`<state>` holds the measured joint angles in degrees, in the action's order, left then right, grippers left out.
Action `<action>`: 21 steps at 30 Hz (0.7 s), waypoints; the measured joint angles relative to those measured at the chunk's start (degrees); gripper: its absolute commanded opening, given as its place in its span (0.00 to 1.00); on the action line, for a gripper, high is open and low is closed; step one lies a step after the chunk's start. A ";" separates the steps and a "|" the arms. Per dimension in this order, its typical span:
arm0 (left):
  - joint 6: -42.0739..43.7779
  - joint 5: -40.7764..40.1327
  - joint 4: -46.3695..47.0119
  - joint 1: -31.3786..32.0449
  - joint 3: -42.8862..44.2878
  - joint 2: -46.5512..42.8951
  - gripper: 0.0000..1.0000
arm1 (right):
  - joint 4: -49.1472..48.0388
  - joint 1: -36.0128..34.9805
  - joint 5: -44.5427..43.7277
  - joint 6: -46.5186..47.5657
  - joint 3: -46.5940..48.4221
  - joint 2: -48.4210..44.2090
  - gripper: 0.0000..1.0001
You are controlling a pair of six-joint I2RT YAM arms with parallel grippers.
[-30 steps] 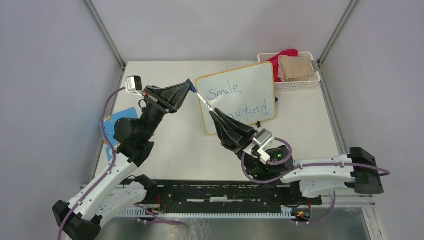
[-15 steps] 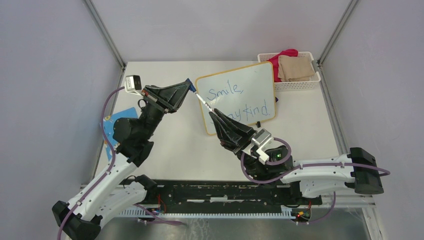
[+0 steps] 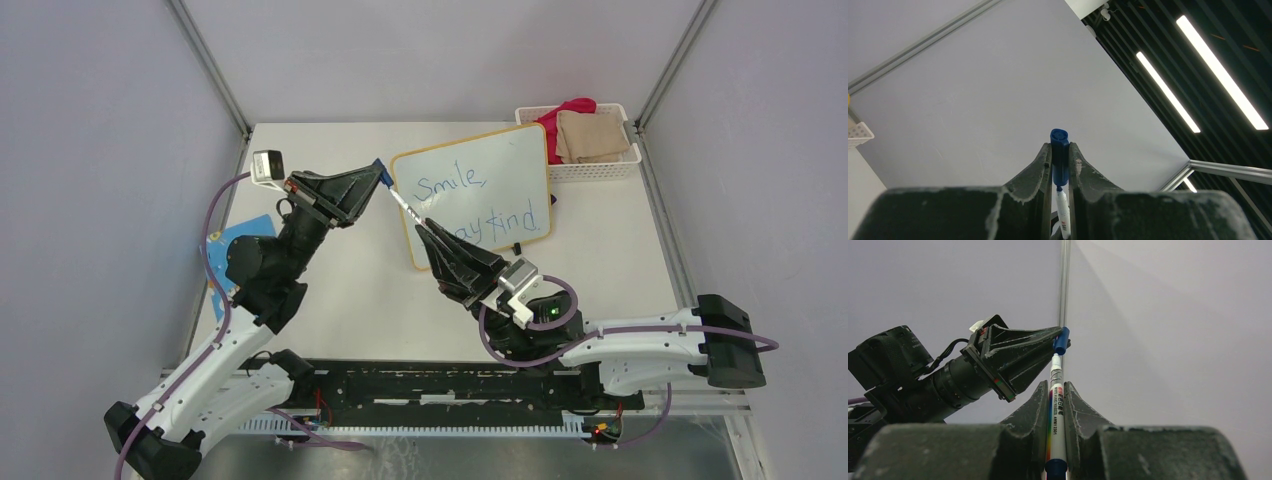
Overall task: Write a sentence on the whiteboard
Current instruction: Close the whiteboard marker at the center of the board.
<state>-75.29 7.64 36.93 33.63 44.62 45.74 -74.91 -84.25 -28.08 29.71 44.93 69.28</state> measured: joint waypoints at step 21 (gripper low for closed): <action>0.02 0.09 -0.39 0.22 0.00 -1.29 0.02 | -0.28 0.00 -0.07 0.17 0.72 0.11 0.00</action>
<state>-75.26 7.73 36.53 33.85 44.62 44.45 -75.20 -84.25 -28.14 29.89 45.65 69.38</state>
